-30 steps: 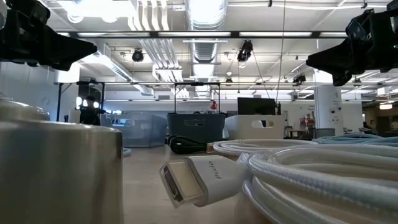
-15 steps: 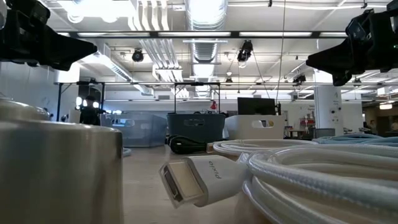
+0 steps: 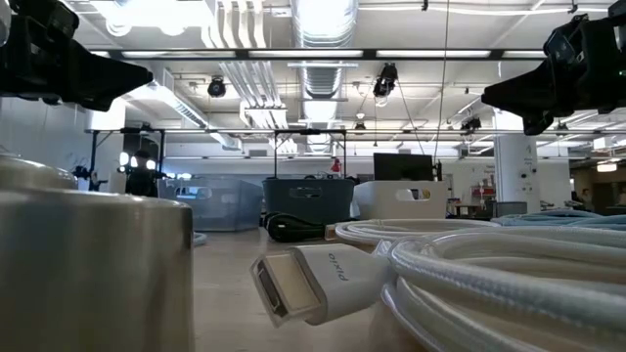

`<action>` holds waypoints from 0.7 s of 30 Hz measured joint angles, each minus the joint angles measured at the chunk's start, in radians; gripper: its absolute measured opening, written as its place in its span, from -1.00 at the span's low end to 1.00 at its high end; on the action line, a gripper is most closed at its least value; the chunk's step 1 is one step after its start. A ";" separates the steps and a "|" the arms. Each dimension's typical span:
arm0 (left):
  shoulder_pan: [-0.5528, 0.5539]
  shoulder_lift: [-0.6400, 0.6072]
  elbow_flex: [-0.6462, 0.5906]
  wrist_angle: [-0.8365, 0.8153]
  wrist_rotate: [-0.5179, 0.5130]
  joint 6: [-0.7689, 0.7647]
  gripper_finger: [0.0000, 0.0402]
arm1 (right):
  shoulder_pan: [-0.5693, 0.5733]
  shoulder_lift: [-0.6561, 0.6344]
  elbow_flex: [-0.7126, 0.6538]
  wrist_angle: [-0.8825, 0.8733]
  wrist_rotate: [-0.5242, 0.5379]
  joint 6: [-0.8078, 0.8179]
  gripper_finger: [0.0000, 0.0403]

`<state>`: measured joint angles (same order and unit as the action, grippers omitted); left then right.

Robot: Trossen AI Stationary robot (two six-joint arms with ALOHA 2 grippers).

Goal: Sort HDMI cables

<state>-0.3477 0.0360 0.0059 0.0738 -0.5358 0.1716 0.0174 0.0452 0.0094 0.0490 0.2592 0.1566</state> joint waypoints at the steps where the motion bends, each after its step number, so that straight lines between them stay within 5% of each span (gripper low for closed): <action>1: 0.000 0.000 0.000 0.000 0.000 0.000 -0.52 | 0.000 0.000 0.000 0.000 0.000 0.000 -0.59; 21: 0.000 0.000 0.000 0.000 0.000 0.000 -0.52 | 0.000 -0.001 0.000 0.000 0.000 0.000 -0.66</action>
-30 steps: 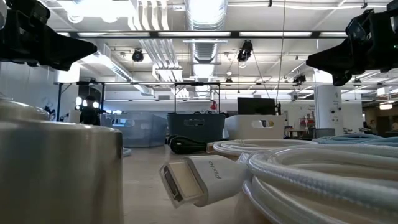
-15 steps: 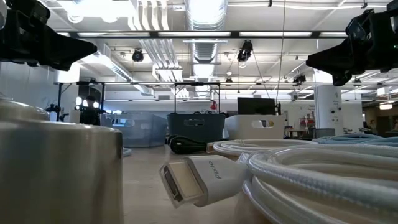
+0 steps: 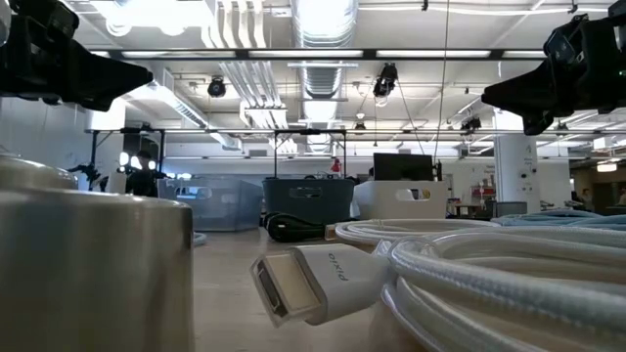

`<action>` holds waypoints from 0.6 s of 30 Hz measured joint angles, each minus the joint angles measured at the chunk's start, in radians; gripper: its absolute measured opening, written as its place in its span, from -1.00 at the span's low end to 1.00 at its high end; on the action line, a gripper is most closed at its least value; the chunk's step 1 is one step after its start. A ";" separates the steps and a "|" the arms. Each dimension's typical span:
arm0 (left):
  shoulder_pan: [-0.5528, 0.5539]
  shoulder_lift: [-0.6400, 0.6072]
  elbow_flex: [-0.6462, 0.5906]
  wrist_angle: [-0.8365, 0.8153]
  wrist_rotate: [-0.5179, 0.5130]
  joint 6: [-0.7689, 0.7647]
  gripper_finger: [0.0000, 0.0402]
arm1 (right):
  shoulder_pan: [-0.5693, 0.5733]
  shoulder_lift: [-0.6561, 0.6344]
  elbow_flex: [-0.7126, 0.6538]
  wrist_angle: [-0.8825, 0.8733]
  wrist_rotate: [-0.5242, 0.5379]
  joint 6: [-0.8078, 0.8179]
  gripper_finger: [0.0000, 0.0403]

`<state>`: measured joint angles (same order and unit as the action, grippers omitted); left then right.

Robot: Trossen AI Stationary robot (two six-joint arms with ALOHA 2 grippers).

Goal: Sort HDMI cables

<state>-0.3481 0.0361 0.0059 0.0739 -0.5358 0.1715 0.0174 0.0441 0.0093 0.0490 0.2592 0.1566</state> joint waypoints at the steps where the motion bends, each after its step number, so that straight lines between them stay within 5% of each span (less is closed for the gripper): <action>1: 0.000 0.000 0.000 0.000 0.000 0.000 -0.52 | 0.000 0.000 0.000 0.000 0.000 0.000 -0.65; 18: 0.000 0.000 0.000 0.000 0.000 0.000 -0.52 | 0.000 0.000 0.000 0.000 0.000 0.000 -0.59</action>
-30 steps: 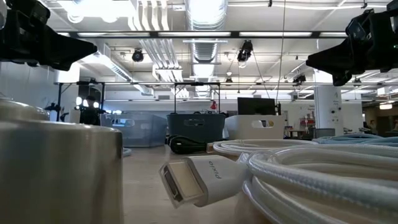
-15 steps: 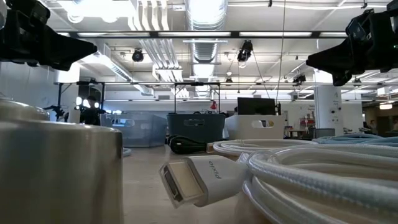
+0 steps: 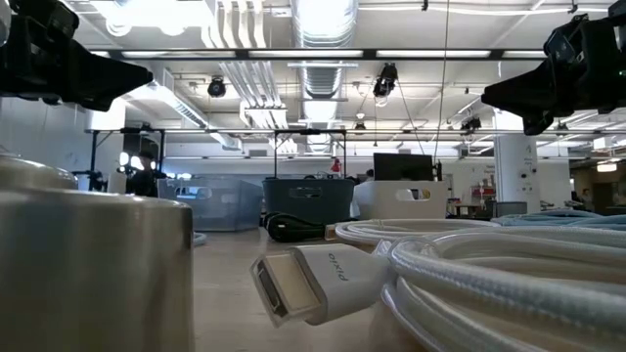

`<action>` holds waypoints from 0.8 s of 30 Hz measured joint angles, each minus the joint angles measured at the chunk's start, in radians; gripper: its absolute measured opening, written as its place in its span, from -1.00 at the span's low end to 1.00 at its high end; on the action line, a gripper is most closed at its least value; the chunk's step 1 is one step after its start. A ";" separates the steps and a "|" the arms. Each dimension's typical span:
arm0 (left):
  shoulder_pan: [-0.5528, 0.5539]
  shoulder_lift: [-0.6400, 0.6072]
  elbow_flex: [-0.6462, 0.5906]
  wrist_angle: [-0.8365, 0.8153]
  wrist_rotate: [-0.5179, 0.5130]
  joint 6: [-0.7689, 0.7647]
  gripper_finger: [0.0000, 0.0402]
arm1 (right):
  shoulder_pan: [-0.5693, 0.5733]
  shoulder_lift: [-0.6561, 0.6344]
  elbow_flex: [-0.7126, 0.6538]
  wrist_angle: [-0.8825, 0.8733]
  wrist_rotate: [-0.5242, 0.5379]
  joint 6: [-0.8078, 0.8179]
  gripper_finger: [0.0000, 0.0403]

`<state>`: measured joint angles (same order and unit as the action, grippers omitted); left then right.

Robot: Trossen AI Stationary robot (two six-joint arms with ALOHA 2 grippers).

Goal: Sort HDMI cables

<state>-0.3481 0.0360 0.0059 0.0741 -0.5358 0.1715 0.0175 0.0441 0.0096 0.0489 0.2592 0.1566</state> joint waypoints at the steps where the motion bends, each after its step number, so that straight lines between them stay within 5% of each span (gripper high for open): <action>1: 0.000 0.000 0.000 0.000 0.000 0.000 -0.52 | 0.000 0.000 0.000 0.000 0.000 0.000 -0.60; 24: 0.000 0.000 0.000 0.000 0.000 0.000 -0.52 | 0.000 0.001 0.000 0.009 0.002 -0.040 -0.57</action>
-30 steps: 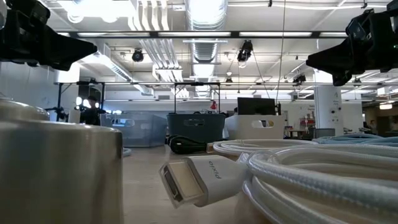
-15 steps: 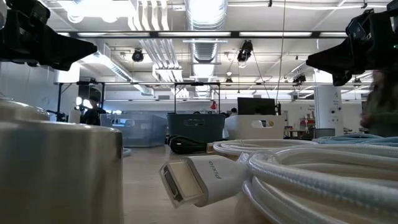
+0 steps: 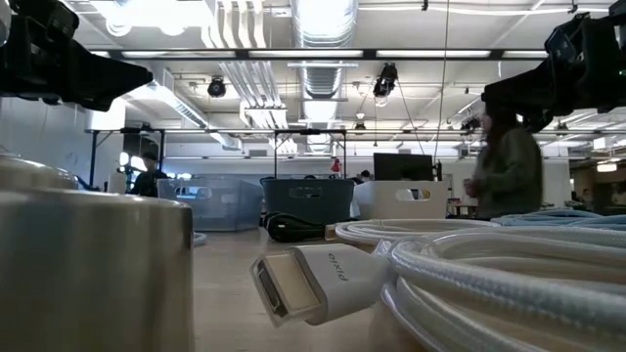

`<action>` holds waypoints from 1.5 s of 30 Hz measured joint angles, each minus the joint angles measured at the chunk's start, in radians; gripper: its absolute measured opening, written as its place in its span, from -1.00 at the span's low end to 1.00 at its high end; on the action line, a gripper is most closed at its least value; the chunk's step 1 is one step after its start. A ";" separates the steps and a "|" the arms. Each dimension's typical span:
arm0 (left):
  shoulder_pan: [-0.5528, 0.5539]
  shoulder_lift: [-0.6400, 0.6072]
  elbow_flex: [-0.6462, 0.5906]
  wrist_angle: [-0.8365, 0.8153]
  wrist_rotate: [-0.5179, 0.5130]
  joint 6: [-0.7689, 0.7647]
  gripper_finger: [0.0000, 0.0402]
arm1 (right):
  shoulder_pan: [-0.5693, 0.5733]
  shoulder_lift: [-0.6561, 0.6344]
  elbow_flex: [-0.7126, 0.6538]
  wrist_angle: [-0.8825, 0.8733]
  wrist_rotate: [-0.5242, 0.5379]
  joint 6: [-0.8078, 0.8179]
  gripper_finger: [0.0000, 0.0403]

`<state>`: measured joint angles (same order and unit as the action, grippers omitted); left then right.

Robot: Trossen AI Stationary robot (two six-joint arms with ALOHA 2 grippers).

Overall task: Sort HDMI cables
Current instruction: Put the middle blue HDMI cable into the black bin

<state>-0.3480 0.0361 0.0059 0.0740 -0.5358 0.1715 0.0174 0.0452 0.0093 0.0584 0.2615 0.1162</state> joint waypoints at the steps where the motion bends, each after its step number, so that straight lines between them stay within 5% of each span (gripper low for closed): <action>1: 0.000 0.000 0.000 0.000 0.000 0.000 -0.52 | 0.000 0.000 0.000 -0.001 0.000 -0.008 -0.57; 7: 0.000 0.000 0.000 0.000 0.000 0.002 -0.52 | 0.000 0.000 0.000 -0.001 0.000 0.007 -0.61; 14: 0.001 0.000 0.000 0.001 -0.021 0.204 -0.52 | 0.000 0.000 0.000 -0.001 0.001 0.017 -0.66; 18: 0.001 0.000 0.000 0.004 -0.021 0.162 -0.52 | 0.000 0.000 0.000 0.000 0.003 -0.019 -0.65; 24: 0.001 0.000 0.000 0.026 -0.001 -0.134 -0.52 | 0.000 0.000 0.000 0.011 0.003 -0.064 -0.59; 36: 0.000 0.000 0.000 0.041 -0.007 -0.219 -0.52 | 0.000 -0.001 0.000 0.031 -0.010 -0.044 -0.31; 45: 0.001 0.001 0.000 0.277 -0.031 -0.189 -0.52 | 0.000 0.000 0.115 0.036 -0.111 -0.054 -0.18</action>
<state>-0.3473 0.0372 0.0059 0.3508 -0.5667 -0.0173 0.0174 0.0452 0.1241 0.0940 0.1502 0.0620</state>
